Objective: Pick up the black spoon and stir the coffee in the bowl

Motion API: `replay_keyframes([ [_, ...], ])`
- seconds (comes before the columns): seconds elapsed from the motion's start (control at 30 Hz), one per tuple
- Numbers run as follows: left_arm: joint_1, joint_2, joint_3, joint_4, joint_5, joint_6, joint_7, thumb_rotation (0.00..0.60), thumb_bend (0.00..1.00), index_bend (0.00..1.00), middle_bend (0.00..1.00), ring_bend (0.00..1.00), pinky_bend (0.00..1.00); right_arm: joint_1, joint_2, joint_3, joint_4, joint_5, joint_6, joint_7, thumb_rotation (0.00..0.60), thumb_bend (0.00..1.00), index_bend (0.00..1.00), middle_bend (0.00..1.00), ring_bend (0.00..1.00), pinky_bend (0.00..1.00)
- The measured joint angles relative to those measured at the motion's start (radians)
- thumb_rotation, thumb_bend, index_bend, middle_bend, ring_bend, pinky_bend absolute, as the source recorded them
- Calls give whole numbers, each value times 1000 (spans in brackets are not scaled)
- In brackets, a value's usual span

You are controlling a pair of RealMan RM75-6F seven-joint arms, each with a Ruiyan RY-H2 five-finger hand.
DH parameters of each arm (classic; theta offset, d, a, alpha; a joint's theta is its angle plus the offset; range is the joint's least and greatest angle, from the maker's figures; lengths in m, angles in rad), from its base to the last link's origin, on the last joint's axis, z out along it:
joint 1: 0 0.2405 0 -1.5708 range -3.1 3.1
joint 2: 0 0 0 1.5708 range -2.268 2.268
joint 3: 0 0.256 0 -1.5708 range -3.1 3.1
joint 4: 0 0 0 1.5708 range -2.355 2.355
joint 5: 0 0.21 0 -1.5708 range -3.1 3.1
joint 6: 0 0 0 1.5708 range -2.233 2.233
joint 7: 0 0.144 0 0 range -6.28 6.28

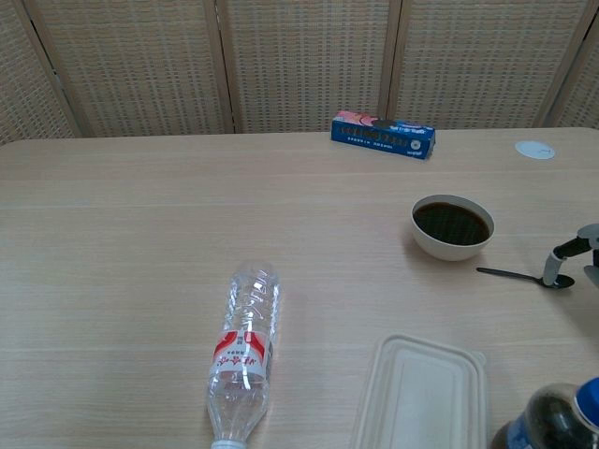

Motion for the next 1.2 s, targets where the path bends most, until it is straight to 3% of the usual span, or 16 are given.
replay_keyframes([
  [0.83,-3,-6,-1,4,2,-2,2,600,447,0,0,0,0,-40,31,-12,67,95,1,-64,600,1000,311,988,1000,1000],
  [1.2,-1,-3,-1,2,2,2,0,600,447,0,0,0,0,-40,43,3,11,83,25,-81,600,1000,311,987,1000,1000],
])
